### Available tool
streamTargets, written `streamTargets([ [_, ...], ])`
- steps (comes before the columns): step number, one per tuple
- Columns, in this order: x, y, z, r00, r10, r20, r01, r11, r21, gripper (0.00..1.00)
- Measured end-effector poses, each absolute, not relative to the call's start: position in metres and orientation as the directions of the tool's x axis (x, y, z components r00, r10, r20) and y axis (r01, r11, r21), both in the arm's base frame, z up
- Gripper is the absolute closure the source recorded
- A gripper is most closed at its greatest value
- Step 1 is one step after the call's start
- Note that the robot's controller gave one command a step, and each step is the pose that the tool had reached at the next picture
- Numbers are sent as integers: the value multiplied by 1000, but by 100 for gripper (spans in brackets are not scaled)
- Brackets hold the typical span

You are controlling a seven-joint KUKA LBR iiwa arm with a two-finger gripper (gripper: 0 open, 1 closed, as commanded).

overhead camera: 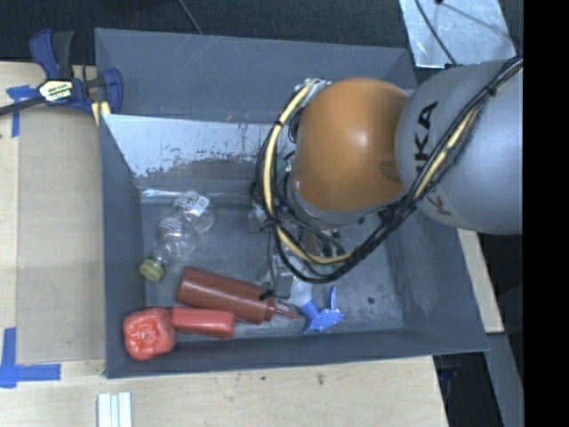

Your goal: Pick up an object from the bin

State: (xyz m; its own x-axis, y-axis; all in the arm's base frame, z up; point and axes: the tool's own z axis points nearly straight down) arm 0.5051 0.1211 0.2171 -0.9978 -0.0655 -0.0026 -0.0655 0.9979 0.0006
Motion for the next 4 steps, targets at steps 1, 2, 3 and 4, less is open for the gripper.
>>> streamTargets([
  [1, 497, 85, 168, -995, -97, -3, -97, 995, 0, 100],
  [2, 497, 85, 168, -995, -97, -3, -97, 995, 0, 0],
  [3, 497, 85, 168, -995, -96, -3, -96, 995, 0, 0],
  [4, 500, 87, 128, -996, -92, -8, -92, 996, 1, 0],
])
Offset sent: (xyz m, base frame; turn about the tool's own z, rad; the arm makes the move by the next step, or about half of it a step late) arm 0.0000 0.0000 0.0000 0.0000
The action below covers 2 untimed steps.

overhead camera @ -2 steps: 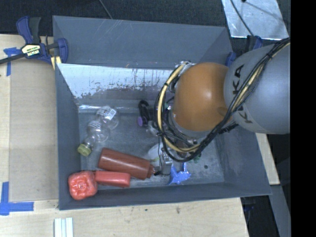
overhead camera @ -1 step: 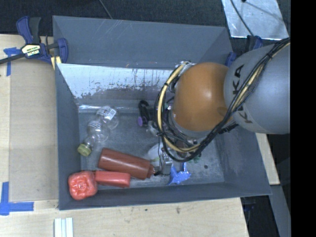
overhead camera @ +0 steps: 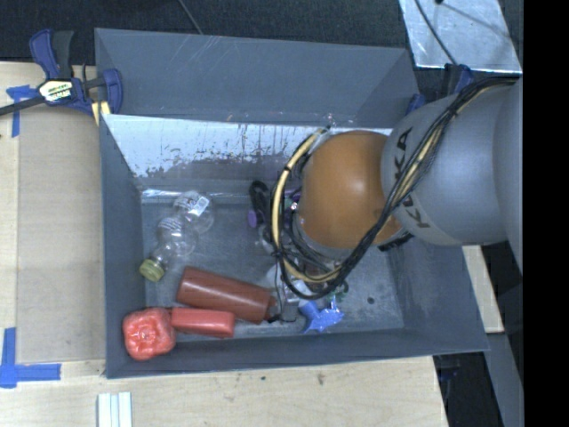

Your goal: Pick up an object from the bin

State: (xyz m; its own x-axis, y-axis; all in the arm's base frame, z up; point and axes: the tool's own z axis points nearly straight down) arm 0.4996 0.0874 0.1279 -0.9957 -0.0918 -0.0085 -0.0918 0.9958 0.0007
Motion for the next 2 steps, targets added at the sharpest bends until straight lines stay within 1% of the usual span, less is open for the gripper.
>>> streamTargets([
  [1, 513, 82, 98, -1000, 8, 2, 8, 1000, 0, 0],
  [2, 498, 87, 70, -984, -177, -4, -177, 984, 0, 100],
])
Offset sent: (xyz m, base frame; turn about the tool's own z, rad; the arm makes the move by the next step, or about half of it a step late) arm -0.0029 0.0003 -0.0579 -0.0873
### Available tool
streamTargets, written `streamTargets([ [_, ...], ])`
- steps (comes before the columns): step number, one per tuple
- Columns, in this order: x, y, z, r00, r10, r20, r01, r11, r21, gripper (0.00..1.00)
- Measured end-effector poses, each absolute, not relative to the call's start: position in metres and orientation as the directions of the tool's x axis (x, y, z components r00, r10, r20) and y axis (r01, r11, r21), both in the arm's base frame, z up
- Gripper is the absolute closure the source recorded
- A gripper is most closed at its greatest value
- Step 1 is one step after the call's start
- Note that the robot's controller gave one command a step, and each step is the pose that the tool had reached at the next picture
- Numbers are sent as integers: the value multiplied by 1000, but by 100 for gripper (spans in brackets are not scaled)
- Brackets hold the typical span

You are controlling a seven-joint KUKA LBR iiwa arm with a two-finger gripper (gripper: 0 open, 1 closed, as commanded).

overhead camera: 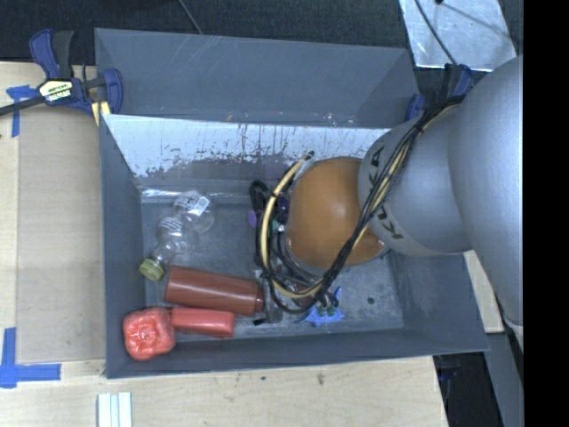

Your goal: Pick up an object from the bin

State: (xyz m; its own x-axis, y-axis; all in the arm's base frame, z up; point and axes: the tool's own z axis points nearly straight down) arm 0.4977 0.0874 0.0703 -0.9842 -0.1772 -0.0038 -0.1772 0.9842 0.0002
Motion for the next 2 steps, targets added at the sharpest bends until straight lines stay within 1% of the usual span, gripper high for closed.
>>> streamTargets([
  [1, 498, 87, 70, -984, -177, -4, -177, 984, 0, 100],
  [2, 504, 89, 126, -985, -174, 4, -174, 985, 0, 100],
])
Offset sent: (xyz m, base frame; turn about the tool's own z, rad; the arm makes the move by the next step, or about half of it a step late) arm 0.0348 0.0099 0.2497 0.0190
